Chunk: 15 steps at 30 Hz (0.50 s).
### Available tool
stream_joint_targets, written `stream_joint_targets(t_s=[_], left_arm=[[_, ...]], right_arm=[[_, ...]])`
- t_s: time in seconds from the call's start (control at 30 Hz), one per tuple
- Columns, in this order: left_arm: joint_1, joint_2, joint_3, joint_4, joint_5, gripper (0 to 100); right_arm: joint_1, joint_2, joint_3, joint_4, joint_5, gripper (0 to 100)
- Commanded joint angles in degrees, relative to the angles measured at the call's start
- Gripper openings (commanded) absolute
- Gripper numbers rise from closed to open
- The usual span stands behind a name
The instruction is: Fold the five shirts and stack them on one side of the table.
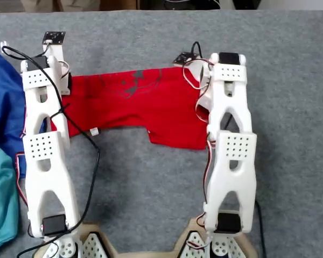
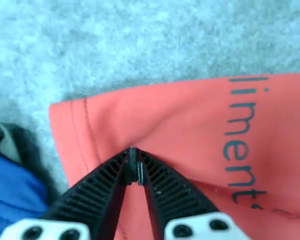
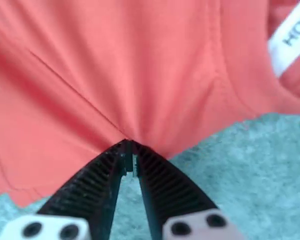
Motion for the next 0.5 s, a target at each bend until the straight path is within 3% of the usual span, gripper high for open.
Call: stream_joint_targets(t_s=[0.0,0.23,0.47], left_arm=[[-1.7,-0.5,-4.2,3.3,-0.2,2],[3.6,-2.8,-15.6,16.2,-0.5,2],[5.0,-11.4,-7.3,16.2,-0.1,2]], right_arm=[[-0.1,-0.4,-6.1,2.3,1.0,0.5],[-6.4,-2.3,-20.6,6.9,3.1,0.9],[-8.9,-18.3,-7.1,6.9,8.0,0.9]])
